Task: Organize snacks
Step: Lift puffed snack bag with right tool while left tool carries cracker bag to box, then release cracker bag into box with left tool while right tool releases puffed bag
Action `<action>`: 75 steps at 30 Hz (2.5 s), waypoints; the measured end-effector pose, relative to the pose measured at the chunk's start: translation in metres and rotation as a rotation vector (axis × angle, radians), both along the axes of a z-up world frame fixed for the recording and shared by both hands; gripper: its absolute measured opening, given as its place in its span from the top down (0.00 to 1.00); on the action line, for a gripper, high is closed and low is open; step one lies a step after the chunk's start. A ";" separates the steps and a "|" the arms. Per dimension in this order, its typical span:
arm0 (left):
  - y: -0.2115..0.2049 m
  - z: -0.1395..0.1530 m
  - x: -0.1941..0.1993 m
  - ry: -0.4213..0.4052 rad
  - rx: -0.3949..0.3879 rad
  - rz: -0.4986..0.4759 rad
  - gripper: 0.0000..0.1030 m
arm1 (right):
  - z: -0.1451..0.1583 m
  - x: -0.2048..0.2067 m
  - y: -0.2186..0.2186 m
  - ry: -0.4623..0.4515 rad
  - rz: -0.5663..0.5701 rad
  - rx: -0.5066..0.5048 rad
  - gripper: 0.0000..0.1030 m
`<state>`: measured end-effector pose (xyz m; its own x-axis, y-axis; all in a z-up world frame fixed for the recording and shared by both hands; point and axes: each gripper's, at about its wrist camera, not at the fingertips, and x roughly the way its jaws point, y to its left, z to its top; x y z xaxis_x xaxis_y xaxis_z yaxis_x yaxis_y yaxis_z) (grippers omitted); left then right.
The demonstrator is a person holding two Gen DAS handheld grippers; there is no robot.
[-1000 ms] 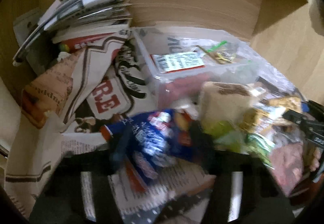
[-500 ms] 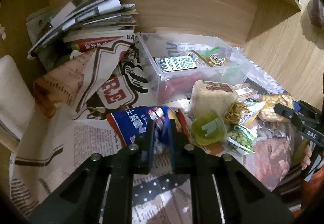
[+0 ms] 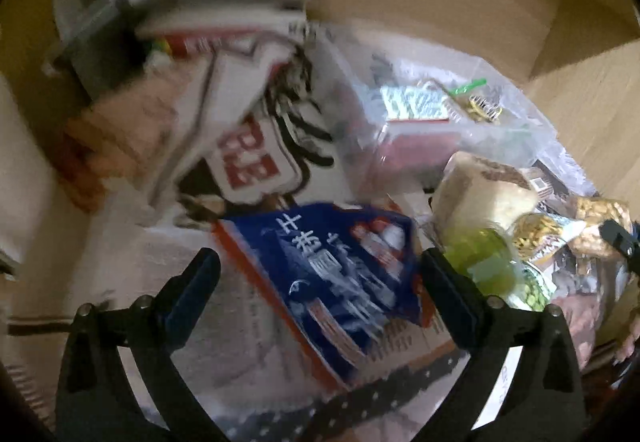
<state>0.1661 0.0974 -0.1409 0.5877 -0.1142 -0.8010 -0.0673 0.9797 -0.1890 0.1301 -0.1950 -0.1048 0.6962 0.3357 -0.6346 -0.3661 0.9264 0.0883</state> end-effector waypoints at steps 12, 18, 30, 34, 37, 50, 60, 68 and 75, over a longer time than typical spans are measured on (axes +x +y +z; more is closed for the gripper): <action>-0.009 0.002 0.001 -0.068 0.059 -0.009 0.32 | 0.007 0.007 0.003 -0.020 0.006 -0.003 0.55; -0.006 0.030 -0.016 -0.130 0.099 0.003 0.33 | 0.022 0.016 0.006 -0.066 0.016 0.015 0.55; -0.018 0.092 -0.014 -0.266 0.092 -0.023 0.33 | 0.058 0.041 0.020 -0.165 0.035 0.039 0.55; -0.027 0.104 0.002 -0.290 0.083 -0.055 0.33 | 0.065 0.055 0.031 -0.176 0.048 0.037 0.55; -0.034 0.110 0.018 -0.302 0.089 -0.074 0.33 | 0.068 0.067 0.040 -0.181 0.057 0.030 0.55; -0.045 0.096 0.094 -0.245 0.059 -0.107 0.33 | 0.061 0.131 0.076 -0.116 0.044 0.007 0.55; -0.045 0.074 0.136 -0.178 0.053 -0.118 0.33 | 0.042 0.165 0.093 -0.047 0.017 -0.043 0.55; -0.044 0.063 0.148 -0.125 0.037 -0.130 0.30 | 0.035 0.172 0.092 -0.013 0.014 -0.048 0.53; -0.047 0.075 0.138 -0.155 0.025 -0.134 0.22 | 0.049 0.158 0.084 -0.048 0.015 -0.037 0.44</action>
